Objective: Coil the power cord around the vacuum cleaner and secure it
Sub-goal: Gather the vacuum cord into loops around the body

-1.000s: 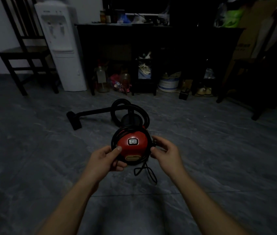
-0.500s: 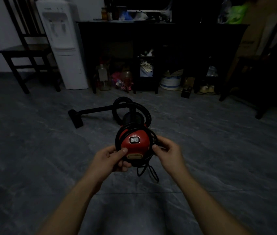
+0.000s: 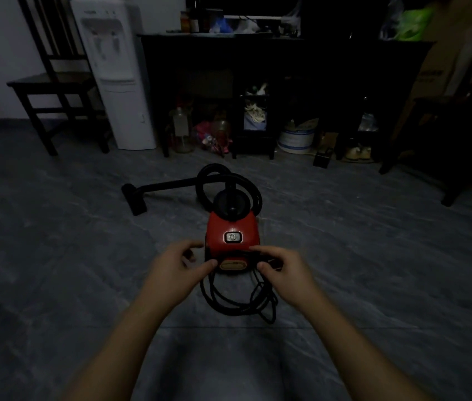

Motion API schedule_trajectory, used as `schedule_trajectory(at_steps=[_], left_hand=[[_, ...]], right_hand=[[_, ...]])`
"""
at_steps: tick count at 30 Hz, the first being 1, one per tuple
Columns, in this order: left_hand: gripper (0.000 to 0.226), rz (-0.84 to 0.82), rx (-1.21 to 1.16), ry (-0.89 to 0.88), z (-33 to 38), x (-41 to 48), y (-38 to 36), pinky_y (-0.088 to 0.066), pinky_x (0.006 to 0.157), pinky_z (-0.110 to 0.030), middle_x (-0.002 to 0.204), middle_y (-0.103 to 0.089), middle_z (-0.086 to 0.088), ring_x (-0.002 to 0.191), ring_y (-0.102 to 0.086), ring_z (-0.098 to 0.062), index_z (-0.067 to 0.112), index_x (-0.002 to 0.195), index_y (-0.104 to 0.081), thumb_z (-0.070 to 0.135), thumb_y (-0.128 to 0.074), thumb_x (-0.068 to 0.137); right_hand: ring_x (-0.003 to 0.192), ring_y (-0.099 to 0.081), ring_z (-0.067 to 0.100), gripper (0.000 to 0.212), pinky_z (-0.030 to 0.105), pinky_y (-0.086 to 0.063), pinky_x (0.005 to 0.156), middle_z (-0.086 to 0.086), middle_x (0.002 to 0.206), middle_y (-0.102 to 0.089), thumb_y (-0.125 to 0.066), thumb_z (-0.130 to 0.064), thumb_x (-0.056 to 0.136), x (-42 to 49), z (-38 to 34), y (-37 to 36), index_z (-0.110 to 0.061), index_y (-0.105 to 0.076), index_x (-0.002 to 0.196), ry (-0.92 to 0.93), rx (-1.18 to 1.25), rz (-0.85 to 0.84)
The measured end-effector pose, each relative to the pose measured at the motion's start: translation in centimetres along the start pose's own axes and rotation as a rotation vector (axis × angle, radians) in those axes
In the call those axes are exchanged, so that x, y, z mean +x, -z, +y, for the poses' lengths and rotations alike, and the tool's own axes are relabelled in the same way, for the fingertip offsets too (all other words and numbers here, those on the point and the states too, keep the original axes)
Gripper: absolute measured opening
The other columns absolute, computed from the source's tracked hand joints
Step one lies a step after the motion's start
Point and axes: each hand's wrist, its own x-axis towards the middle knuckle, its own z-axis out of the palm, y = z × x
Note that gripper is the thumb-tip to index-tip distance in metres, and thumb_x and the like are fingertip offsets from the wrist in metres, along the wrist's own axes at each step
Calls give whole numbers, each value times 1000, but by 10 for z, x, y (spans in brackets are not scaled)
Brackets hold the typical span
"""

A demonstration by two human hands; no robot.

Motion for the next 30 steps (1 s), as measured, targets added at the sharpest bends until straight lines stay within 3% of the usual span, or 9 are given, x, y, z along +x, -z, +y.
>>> schedule_trajectory(at_steps=[5,8,11,15,17,22,26,30], left_hand=[[45,-68,247,-295,3,-4,-11,-44,84,-20,111,-61,17,103,-55,-2,39,118,-60,47,-74,76],[48,-190,169,-254,5,-8,-17,-51,87,-20,114,-66,20,104,-59,5,41,123,-55,41,-73,78],[50,-221,123,-214,5,-7,-19,-55,88,-27,106,-69,17,97,-64,5,39,123,-56,35,-75,77],[54,-300,122,-276,5,-8,-20,-54,91,-26,118,-67,18,103,-62,4,43,131,-53,32,-73,82],[57,-323,164,-317,6,-10,-20,-52,93,-26,124,-62,18,106,-60,2,46,135,-48,31,-70,84],[46,-330,227,-382,15,-15,-17,-42,72,-9,117,-58,18,83,-55,4,42,129,-55,31,-69,87],[31,-253,114,-362,16,-16,-16,-42,69,-3,104,-68,18,79,-58,14,35,116,-64,27,-70,87],[30,-173,15,-283,12,-10,-15,-47,70,-5,95,-71,16,78,-64,10,31,109,-69,21,-75,82]], right_hand=[[108,-64,0,45,28,-53,99,-13,119,-70,-66,-11,89,-3,-4,-9,-39,-65,124,31,-62,-111],[109,-63,-1,65,20,-51,98,-14,119,-67,-70,-12,87,-7,-9,-16,-42,-48,140,66,-19,-179],[92,-69,6,81,19,-54,83,-7,100,-69,-75,-12,83,-11,-16,-22,-43,-34,146,-12,53,-239],[95,-71,10,76,30,-56,92,2,98,-73,-79,-14,79,-9,-17,-20,-32,-40,142,-101,156,-229],[96,-72,11,75,28,-56,91,3,98,-74,-80,-15,79,-7,-17,-18,-30,-40,142,-132,184,-219],[84,-74,14,73,27,-57,83,3,90,-73,-79,-9,79,-6,-17,-20,-25,-42,140,-153,302,-232],[74,-69,3,46,17,-54,73,0,88,-71,-80,-9,79,-3,-21,-20,-14,-61,121,-132,272,-205],[88,-71,10,20,20,-55,79,2,93,-75,-74,-20,85,-2,-19,-17,-15,-73,105,-76,244,-182]])
